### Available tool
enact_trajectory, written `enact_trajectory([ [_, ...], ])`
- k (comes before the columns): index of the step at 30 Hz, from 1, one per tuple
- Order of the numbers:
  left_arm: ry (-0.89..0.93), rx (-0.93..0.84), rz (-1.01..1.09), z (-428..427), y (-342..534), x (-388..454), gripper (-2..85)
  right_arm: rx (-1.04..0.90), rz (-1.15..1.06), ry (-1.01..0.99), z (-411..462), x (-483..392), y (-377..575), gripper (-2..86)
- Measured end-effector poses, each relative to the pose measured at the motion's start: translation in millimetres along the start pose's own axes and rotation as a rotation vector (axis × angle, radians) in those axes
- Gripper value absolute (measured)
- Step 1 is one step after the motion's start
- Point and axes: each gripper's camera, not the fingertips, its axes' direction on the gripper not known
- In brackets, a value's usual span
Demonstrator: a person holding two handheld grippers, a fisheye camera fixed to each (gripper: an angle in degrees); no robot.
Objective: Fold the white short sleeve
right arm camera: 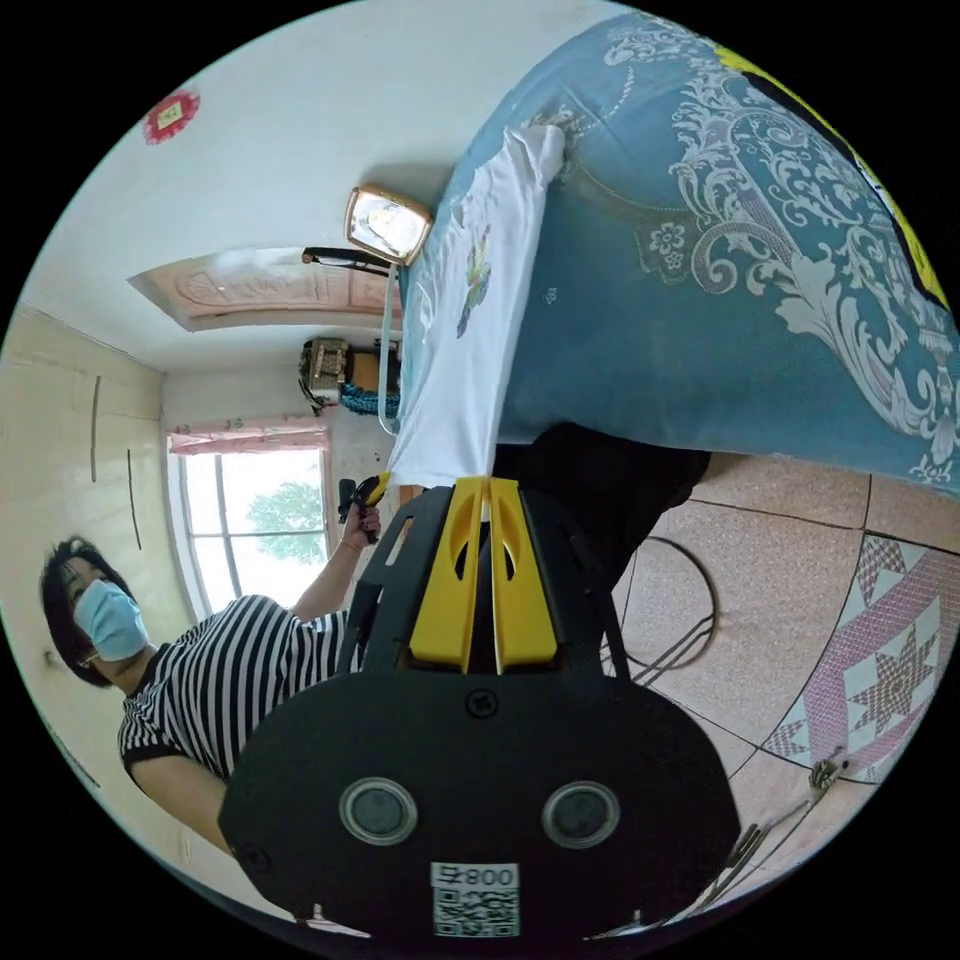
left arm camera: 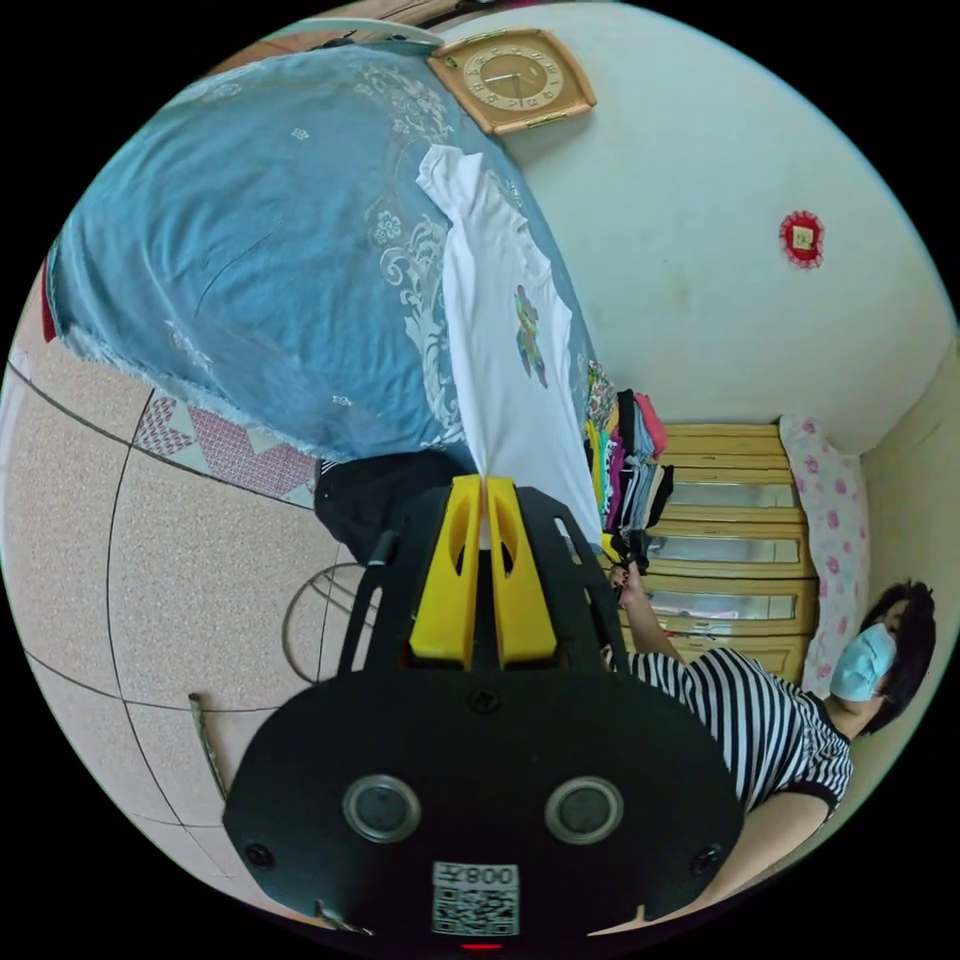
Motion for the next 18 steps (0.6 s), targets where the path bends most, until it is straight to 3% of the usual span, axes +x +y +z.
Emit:
enact_trajectory([
  [10,-0.101,-0.053,-0.056,70,-51,-66,0.9,-0.064,0.113,0.075,2,38,-26,0.7],
  [18,-0.099,0.015,-0.127,129,-89,-119,2.2,-0.014,0.214,-0.031,2,69,-37,0.8],
])
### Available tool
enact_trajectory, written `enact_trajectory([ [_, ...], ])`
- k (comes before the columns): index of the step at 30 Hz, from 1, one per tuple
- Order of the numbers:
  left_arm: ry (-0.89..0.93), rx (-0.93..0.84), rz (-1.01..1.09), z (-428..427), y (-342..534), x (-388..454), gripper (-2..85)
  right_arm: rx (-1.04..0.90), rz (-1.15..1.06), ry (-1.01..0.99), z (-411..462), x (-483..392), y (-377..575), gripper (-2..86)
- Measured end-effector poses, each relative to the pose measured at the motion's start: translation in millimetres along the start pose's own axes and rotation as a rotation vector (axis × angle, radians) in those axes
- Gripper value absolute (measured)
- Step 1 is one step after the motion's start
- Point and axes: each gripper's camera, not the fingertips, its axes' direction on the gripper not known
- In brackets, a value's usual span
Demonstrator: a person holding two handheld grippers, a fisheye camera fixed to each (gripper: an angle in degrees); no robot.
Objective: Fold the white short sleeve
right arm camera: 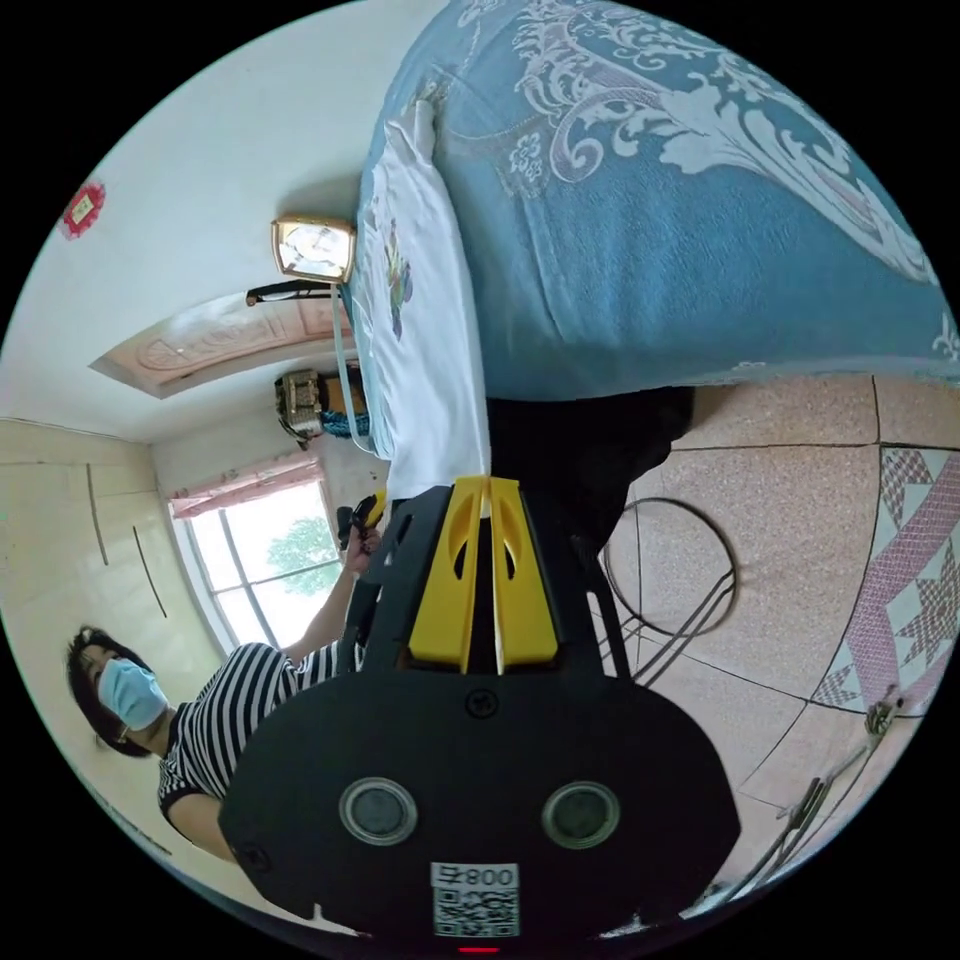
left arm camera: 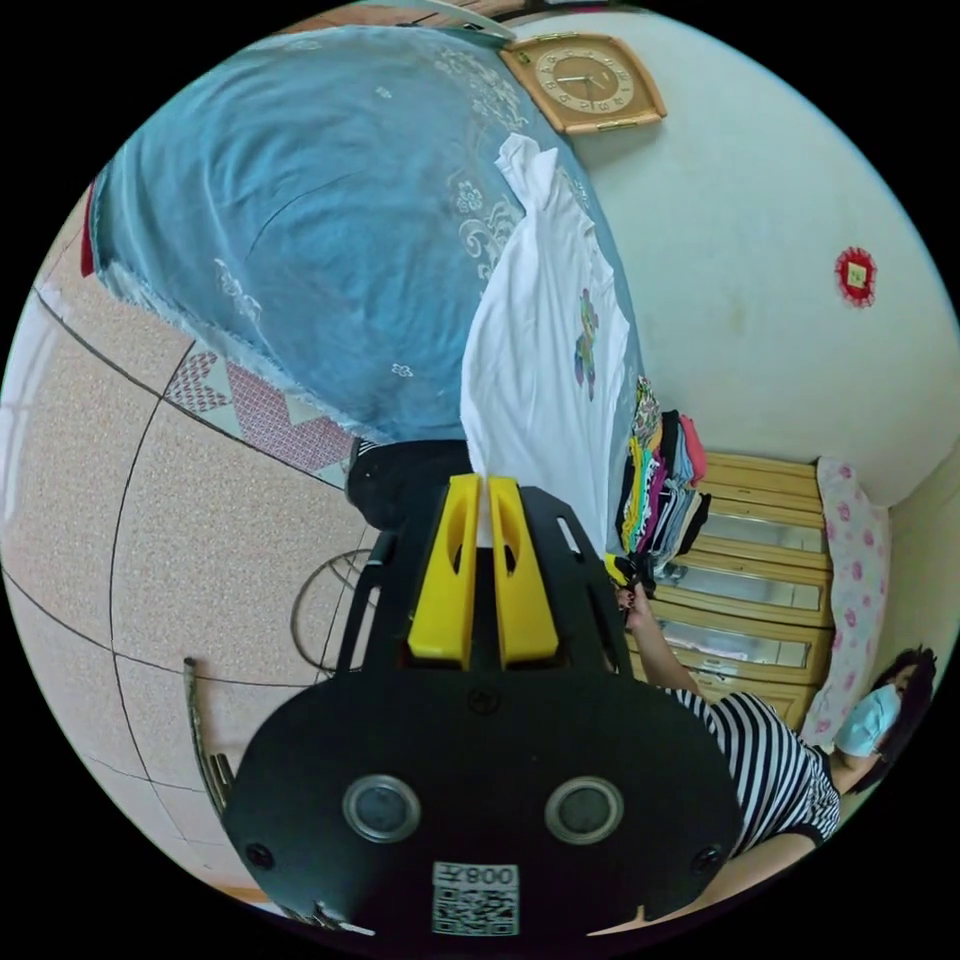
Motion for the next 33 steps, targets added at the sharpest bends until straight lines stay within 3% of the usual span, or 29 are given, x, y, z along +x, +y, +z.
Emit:
enact_trajectory([
  [6,-0.048,0.133,0.024,28,-32,-11,3.8,0.138,0.028,-0.021,-34,10,1,1.1],
  [11,-0.07,0.046,0.213,102,-94,30,6.0,0.227,-0.061,-0.013,-47,-16,-36,2.9],
  [19,-0.06,-0.268,0.642,350,-246,166,8.3,0.211,-0.281,0.16,-33,-104,-179,7.4],
  [29,-0.159,-0.303,0.966,620,-418,294,10.1,0.242,-0.421,0.452,-20,-168,-316,8.7],
  [33,-0.32,-0.311,1.025,705,-462,308,10.9,0.262,-0.438,0.523,-12,-174,-330,8.8],
])
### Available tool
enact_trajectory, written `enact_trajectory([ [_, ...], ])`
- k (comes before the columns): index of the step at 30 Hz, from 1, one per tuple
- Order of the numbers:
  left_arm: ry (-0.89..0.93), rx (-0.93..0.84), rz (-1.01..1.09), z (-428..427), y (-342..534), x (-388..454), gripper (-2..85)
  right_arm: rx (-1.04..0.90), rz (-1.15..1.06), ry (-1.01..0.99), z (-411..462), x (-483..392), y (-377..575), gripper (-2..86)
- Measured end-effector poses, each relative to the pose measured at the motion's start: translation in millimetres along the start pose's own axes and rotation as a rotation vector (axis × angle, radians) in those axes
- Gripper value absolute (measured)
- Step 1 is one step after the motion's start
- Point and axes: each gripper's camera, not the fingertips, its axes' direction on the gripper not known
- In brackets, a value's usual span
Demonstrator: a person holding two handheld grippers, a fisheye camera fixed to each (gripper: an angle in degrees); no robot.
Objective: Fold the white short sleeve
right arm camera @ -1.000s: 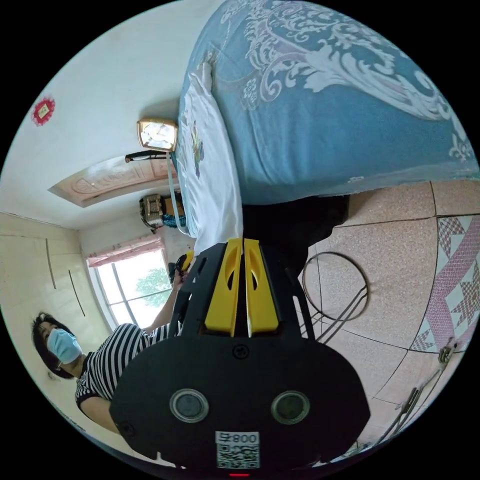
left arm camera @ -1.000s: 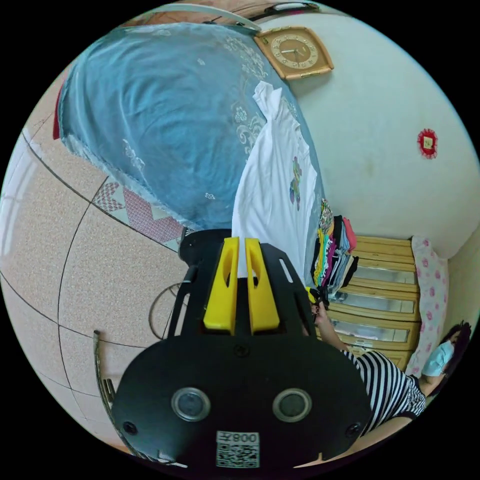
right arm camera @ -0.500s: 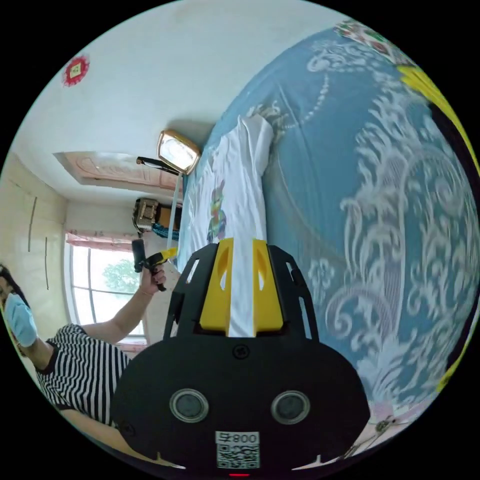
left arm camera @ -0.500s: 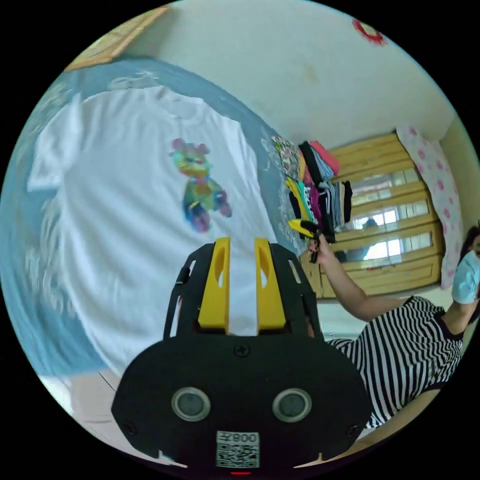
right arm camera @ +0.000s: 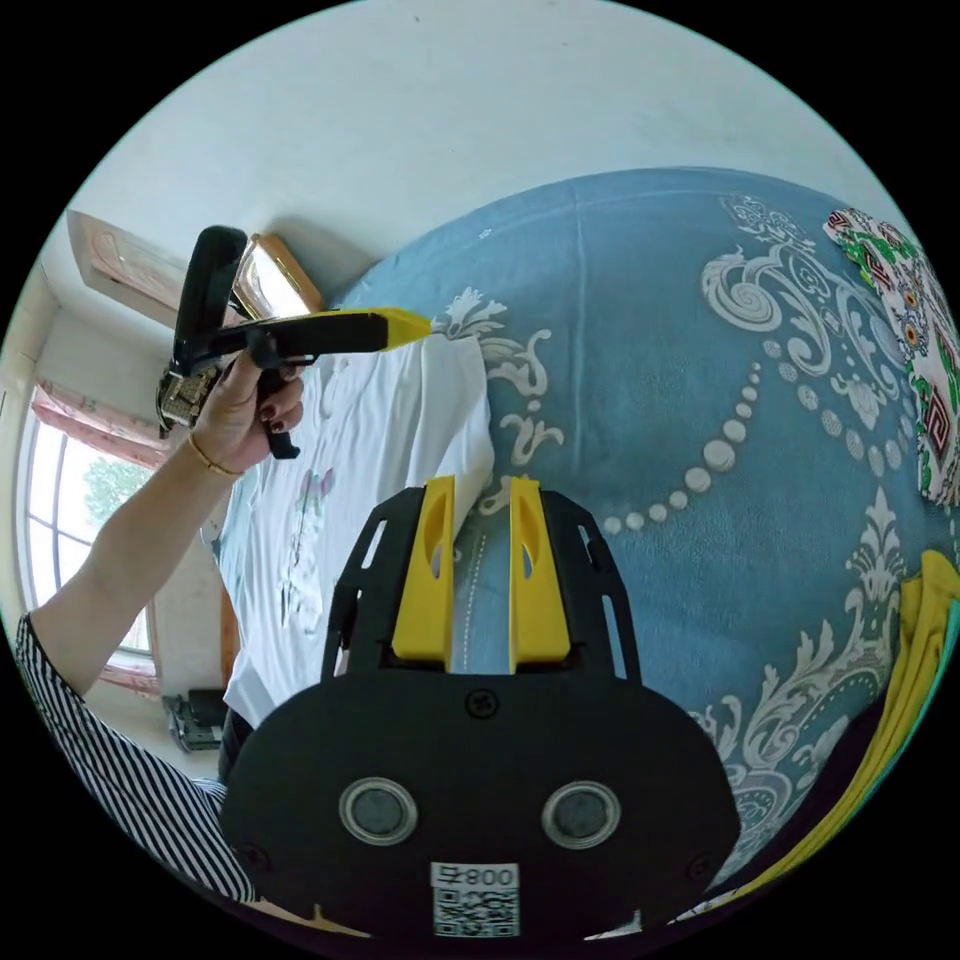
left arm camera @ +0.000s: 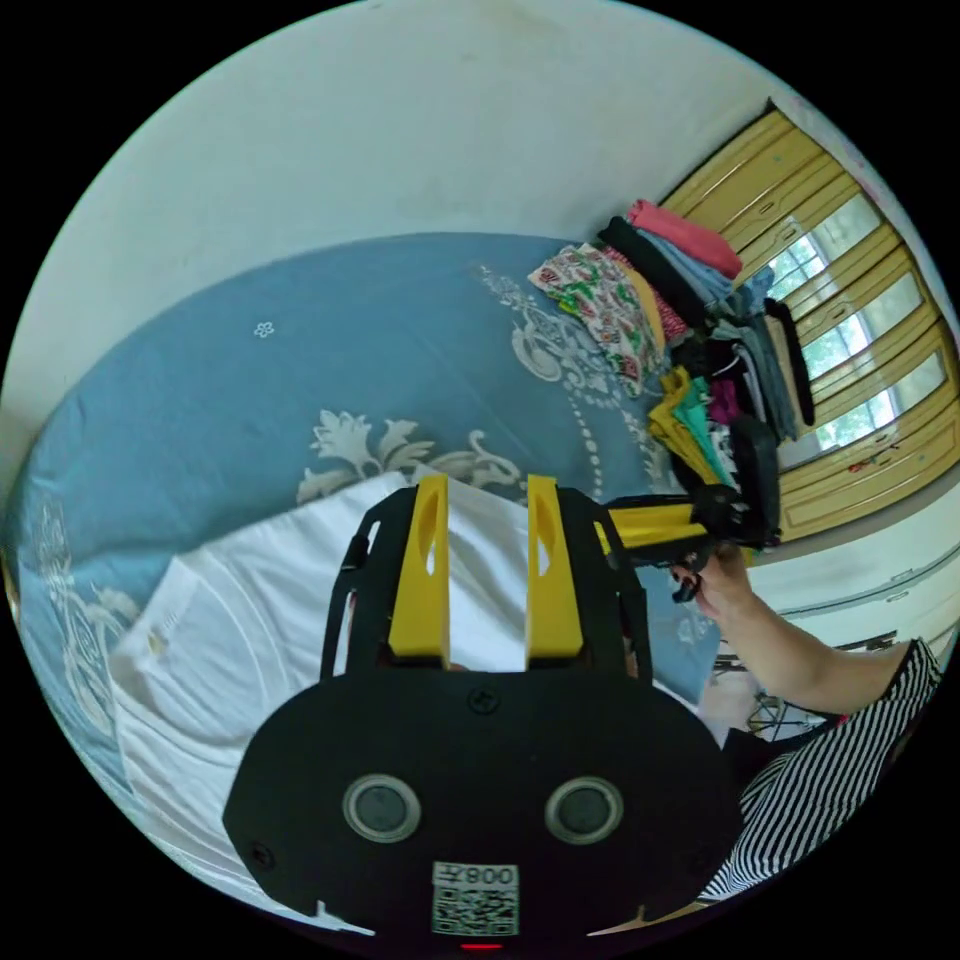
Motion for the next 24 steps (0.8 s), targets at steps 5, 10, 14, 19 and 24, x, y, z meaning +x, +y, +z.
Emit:
enact_trajectory([
  [5,-0.096,-0.125,0.012,73,-38,-24,8.7,0.029,0.004,0.001,7,-8,-7,6.9],
  [10,-0.17,-0.165,0.06,117,-58,-29,3.3,0.025,-0.018,-0.027,11,-20,-12,2.6],
  [14,-0.142,-0.105,0.11,118,-68,-24,2.2,0.072,-0.041,-0.037,-8,-32,-8,1.5],
  [19,0.021,0.058,0.188,108,-87,-17,1.5,0.25,-0.069,-0.022,-57,-57,15,1.1],
  [24,0.051,0.048,0.246,137,-111,-5,1.3,0.245,-0.033,0.098,-56,-73,25,0.9],
])
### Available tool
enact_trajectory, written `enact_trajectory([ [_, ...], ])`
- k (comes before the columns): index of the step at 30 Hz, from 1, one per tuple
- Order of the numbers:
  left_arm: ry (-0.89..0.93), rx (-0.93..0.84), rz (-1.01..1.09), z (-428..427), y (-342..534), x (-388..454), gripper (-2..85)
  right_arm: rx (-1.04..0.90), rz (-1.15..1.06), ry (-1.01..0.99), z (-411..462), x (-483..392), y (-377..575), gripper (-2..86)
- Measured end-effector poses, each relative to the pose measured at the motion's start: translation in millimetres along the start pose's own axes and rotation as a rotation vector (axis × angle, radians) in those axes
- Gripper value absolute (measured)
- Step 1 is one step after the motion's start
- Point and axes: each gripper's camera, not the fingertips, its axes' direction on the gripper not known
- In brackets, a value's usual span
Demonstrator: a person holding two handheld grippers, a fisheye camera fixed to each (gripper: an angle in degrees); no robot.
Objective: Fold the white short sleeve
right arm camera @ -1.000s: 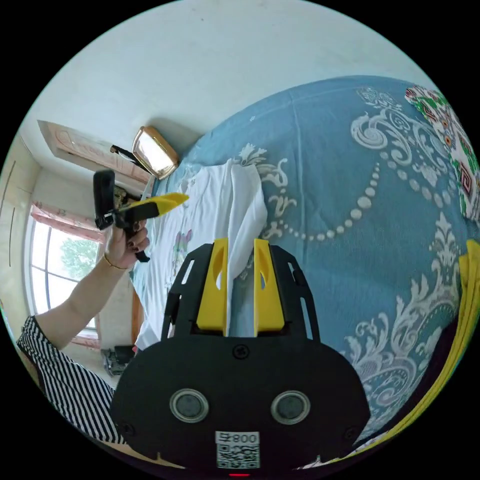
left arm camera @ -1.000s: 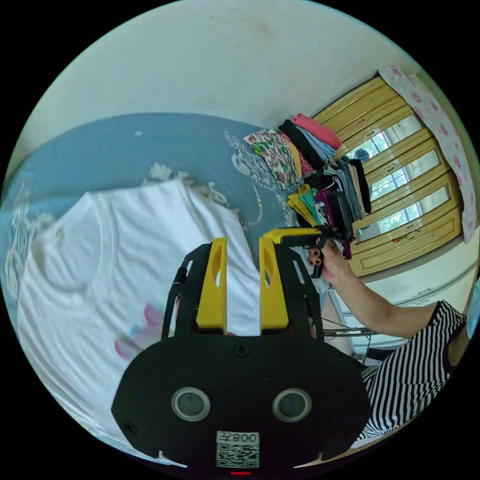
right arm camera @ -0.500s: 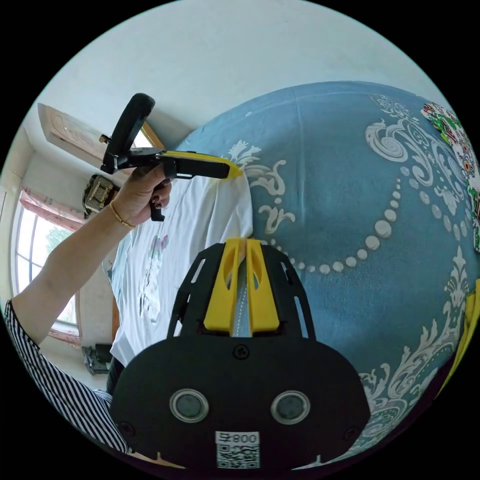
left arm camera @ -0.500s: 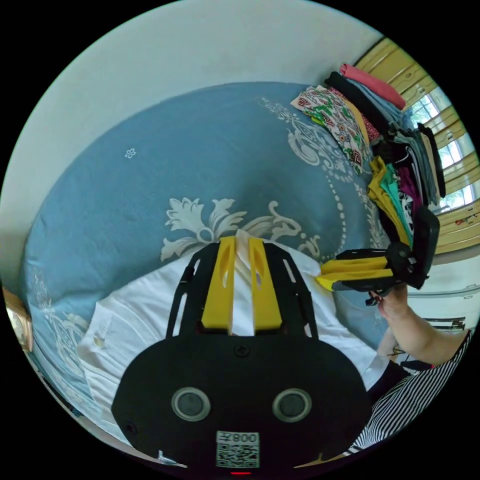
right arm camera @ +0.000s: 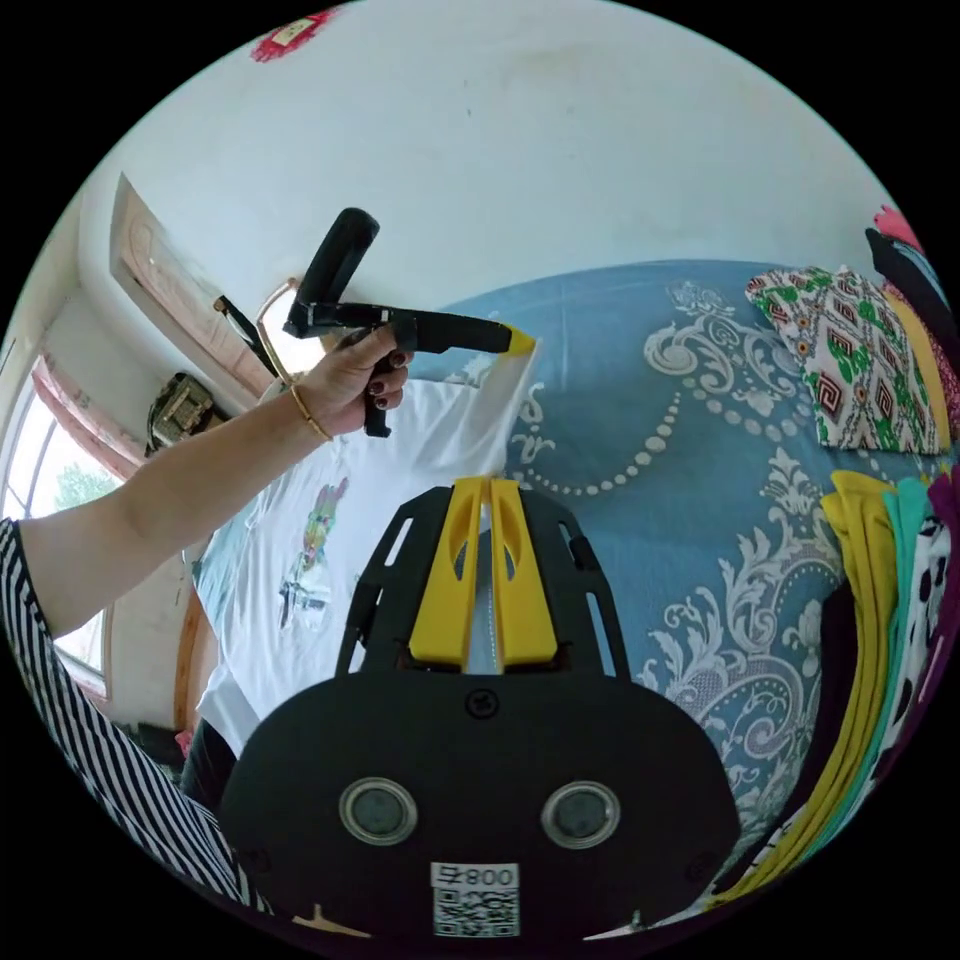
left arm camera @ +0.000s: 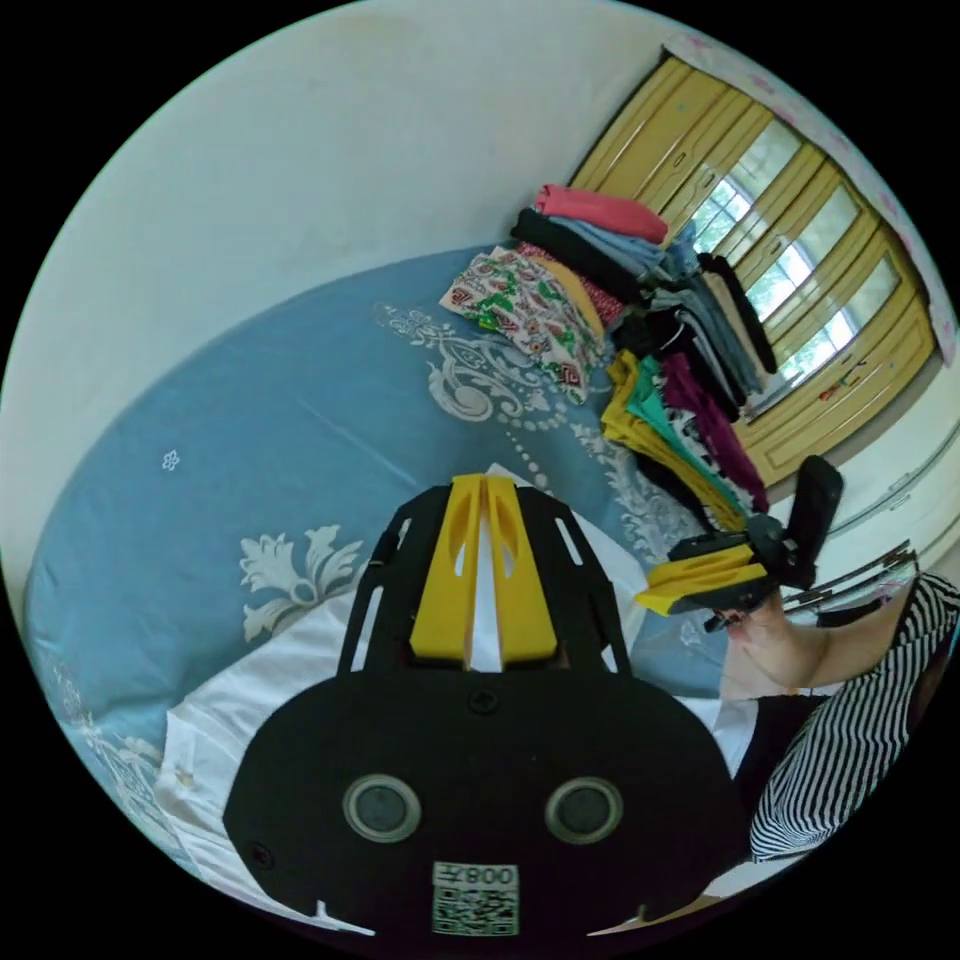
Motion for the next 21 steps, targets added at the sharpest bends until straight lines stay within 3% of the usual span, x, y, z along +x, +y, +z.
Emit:
enact_trajectory([
  [4,-0.012,-0.106,-0.014,41,-7,-4,1.8,-0.051,0.078,-0.021,12,6,2,0.8],
  [14,0.067,-0.045,-0.024,2,16,-16,6.0,-0.018,0.184,-0.067,22,3,7,3.7],
  [21,-0.055,-0.132,-0.035,-13,11,-13,3.5,-0.12,0.167,-0.112,58,-24,-17,1.3],
])
